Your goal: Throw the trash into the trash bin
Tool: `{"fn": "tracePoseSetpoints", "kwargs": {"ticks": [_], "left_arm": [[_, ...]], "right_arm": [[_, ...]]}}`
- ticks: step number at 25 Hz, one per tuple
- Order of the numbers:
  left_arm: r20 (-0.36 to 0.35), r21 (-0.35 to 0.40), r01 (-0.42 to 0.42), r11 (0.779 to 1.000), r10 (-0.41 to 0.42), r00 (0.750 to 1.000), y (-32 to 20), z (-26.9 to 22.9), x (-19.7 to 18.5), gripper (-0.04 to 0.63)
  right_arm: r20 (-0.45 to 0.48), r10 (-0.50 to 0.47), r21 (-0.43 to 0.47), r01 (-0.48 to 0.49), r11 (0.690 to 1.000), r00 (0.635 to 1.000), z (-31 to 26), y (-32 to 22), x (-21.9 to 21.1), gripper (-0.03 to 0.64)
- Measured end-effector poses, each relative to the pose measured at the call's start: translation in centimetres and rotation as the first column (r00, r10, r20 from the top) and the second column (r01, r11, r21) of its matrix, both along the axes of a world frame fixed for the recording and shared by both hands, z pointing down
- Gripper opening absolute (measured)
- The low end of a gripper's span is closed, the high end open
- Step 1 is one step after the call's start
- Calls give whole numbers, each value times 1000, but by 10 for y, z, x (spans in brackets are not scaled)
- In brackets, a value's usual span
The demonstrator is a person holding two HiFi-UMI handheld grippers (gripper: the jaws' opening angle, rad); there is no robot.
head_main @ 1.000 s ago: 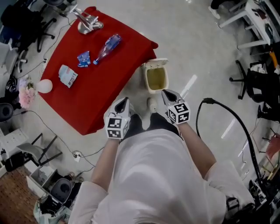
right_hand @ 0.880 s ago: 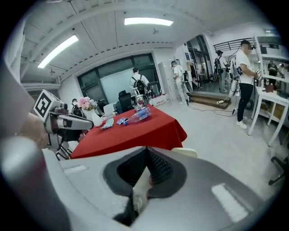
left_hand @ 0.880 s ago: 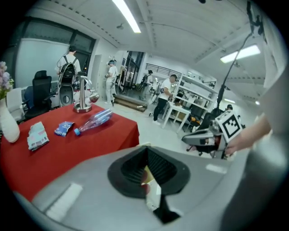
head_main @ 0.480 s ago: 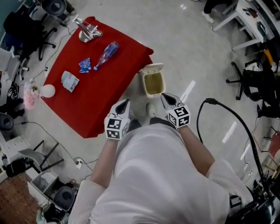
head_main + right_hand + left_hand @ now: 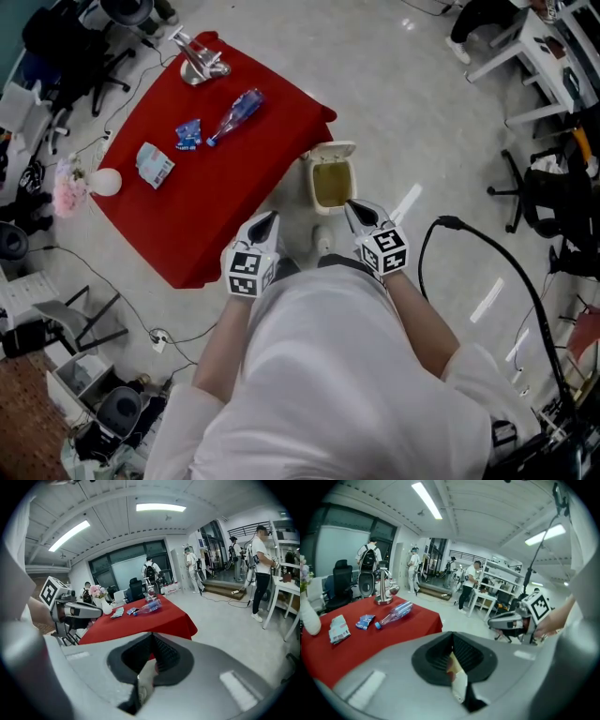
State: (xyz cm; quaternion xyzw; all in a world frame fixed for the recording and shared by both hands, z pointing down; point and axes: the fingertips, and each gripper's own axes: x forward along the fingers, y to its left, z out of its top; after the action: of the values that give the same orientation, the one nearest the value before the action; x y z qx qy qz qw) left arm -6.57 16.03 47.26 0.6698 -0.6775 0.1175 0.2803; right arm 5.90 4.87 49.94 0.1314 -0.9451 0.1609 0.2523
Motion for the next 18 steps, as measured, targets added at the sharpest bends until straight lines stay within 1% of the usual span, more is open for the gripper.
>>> {"fn": "tracePoseSetpoints", "kwargs": {"ticks": [4,6,9,13,15,18], "left_arm": [[16,2,56,998,-56,998,-3,-2,-6,5],[27,1,82,997,-82,996,-3,-2,-8,5],[42,0,119,993,-119,992,-3,-5,-11,5],[63,14,168,986,-169,984,-6,-14,-23,5],[78,18,182,983,-183,980,-8,-19,-31,5],[96,23,198,980,-199,975,-9,-22,-47,5]], "right_arm": [[18,-48,1,48,999,999,-9,-9,-8,0],[26,-86,-13,86,996,996,-14,-11,-14,0],[35,-153,-33,154,988,988,-20,-11,-24,0],[66,-234,-23,235,972,970,-33,-16,-45,0],[77,-253,-14,255,967,964,-38,-19,-55,0],[82,-257,-2,258,966,963,-41,-23,-66,0]]}}
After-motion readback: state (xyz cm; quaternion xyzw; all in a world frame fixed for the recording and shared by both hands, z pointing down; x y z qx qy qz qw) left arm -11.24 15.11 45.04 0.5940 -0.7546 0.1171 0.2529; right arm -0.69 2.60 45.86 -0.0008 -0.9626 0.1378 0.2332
